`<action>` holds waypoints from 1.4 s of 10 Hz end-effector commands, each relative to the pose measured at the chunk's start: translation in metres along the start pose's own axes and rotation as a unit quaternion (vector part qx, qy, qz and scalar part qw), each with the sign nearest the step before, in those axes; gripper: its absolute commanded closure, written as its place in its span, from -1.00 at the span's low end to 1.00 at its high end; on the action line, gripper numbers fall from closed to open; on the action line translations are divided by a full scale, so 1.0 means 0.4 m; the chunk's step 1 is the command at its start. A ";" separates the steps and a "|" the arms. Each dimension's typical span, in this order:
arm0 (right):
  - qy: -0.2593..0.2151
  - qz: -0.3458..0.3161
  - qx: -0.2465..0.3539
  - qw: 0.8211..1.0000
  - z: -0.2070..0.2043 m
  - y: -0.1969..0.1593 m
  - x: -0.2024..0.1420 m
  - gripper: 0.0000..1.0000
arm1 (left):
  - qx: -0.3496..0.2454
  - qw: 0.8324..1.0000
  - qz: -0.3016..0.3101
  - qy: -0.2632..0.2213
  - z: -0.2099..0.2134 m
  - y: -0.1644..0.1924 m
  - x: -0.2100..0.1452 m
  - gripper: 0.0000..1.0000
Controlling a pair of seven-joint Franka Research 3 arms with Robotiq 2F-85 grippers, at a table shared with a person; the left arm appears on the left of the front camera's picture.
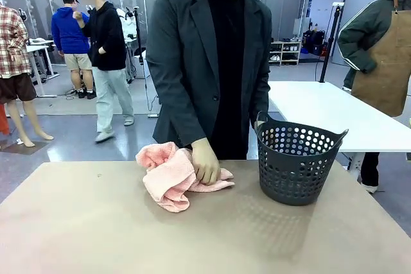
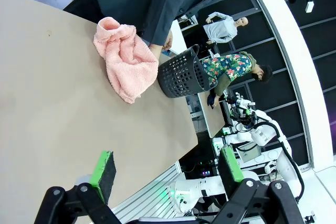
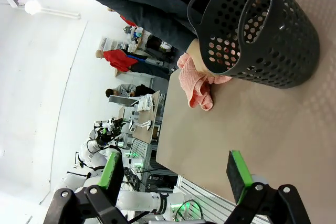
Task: Fold the towel.
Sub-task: Grab the top end of the 100 cm Hotel Towel extended by the human.
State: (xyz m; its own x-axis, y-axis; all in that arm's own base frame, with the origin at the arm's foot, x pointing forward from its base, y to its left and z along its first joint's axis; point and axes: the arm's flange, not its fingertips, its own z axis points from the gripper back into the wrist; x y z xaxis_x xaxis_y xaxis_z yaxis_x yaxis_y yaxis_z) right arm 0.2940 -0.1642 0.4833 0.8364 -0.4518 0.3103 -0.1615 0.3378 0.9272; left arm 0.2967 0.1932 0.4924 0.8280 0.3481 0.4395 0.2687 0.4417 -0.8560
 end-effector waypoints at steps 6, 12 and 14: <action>-0.004 0.004 0.005 1.000 -0.001 0.001 0.004 -1.00 | -0.010 1.000 -0.001 -0.003 0.000 0.000 0.006 -1.00; -0.004 0.004 0.005 1.000 -0.001 0.001 0.004 -1.00 | -0.010 1.000 -0.001 -0.003 0.000 0.000 0.006 -1.00; -0.004 0.004 0.005 1.000 -0.001 0.001 0.004 -1.00 | -0.010 1.000 -0.001 -0.003 0.000 0.000 0.006 -1.00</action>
State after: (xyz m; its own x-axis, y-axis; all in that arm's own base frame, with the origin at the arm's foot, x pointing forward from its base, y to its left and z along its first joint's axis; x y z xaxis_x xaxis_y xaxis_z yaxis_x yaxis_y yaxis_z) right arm 0.2940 -0.1642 0.4833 0.8364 -0.4519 0.3103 -0.1615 0.3378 0.9273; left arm 0.2967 0.1932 0.4924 0.8281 0.3481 0.4395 0.2687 0.4417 -0.8560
